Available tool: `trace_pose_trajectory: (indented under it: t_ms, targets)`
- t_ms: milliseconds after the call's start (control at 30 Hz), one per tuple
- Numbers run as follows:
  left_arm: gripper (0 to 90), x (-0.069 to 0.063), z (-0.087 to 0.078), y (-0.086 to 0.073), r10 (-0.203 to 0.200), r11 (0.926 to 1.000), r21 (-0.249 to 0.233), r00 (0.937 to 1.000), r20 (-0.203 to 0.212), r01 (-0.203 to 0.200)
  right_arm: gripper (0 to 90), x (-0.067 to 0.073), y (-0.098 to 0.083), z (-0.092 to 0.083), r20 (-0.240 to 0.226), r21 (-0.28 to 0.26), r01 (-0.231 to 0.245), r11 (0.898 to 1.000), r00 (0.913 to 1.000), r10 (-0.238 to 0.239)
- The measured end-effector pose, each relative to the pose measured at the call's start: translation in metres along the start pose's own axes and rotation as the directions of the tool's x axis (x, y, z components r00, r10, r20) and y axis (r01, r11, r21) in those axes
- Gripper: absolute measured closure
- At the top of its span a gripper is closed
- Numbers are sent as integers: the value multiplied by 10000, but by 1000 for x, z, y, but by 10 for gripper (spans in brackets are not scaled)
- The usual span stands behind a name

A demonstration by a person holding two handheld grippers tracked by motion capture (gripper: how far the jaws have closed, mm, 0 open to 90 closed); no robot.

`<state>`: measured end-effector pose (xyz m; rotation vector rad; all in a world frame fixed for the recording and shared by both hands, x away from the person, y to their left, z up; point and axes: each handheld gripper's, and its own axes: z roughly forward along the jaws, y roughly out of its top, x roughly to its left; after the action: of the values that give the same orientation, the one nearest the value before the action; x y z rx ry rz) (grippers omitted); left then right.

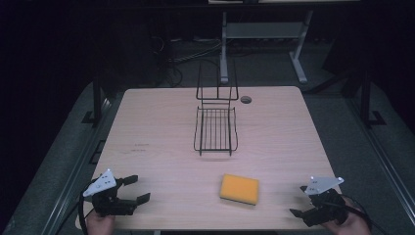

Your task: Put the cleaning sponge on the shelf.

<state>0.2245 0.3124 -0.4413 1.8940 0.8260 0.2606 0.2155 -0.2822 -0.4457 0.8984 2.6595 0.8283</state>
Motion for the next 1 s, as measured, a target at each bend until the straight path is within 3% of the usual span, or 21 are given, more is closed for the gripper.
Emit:
trace_pose_trajectory:
  t_ms: [500,1000]
  targets:
    - [140,-1,0,0,-3,10000,-10,10000,5,3,165,10,13,7,-432,117,481,9988,9979,-476]
    - [140,-1,-3,-1,-7,10000,-41,10000,-73,7,164,19,33,13,-886,295,1099,9935,9903,-1069]
